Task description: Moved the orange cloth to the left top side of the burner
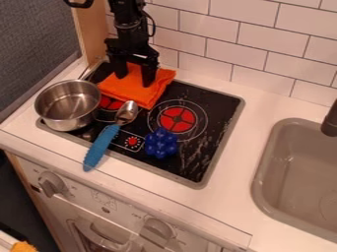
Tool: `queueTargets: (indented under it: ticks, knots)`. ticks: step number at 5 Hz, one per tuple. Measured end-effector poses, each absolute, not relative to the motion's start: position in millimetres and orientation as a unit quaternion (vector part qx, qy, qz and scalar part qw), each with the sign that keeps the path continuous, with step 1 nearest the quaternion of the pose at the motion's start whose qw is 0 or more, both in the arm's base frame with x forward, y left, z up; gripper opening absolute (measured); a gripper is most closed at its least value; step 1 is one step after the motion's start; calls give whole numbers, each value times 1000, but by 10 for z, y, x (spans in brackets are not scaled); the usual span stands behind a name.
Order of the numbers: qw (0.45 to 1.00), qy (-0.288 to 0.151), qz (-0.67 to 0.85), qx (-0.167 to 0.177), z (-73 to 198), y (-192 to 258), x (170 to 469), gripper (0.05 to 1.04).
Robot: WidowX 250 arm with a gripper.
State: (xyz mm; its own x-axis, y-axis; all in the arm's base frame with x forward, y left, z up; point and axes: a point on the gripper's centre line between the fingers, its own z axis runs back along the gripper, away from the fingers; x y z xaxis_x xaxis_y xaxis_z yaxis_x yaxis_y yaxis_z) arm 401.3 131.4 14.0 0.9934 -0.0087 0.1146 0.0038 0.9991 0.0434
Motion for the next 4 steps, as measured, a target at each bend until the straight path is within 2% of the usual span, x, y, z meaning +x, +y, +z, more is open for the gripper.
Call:
queueTargets:
  ticks: [2,4]
  knots:
    - [998,-55,-31,-15,252,1169,4072,1001]
    - [998,-43,-39,2,300,1212,4024,1001]
